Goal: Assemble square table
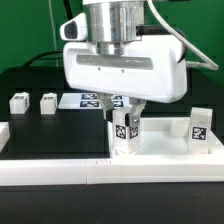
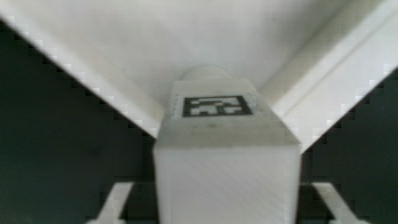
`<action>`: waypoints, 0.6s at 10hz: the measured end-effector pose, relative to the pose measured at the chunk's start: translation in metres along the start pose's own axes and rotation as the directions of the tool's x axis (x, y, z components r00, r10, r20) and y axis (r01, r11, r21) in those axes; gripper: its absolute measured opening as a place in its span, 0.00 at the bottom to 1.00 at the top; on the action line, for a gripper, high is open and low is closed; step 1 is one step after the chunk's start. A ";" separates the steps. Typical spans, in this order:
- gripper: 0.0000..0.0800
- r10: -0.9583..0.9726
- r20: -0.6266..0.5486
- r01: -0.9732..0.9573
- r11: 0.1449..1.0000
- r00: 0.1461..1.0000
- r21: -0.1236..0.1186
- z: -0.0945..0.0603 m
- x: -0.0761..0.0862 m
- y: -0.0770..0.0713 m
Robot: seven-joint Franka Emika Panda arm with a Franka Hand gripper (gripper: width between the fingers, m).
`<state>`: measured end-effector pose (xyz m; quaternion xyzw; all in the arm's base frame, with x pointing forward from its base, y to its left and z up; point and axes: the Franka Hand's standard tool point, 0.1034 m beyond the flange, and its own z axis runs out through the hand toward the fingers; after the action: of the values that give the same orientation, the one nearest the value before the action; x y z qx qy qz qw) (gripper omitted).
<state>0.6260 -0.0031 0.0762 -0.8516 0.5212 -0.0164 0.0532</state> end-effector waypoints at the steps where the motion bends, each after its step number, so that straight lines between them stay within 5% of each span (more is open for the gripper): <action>1: 0.36 0.169 0.012 -0.169 0.986 0.986 0.015 0.002 0.001 0.001; 3: 0.36 0.356 0.025 -0.356 0.935 0.934 0.006 0.001 0.000 0.002; 6: 0.36 0.374 0.035 -0.374 0.927 0.927 0.008 0.002 0.002 0.004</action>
Offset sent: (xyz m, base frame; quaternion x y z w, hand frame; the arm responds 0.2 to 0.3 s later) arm 0.0095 -0.0055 0.0106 0.0235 -0.0247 0.1917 0.9809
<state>0.6235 -0.0061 0.0739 -0.7364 0.6729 0.0040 0.0700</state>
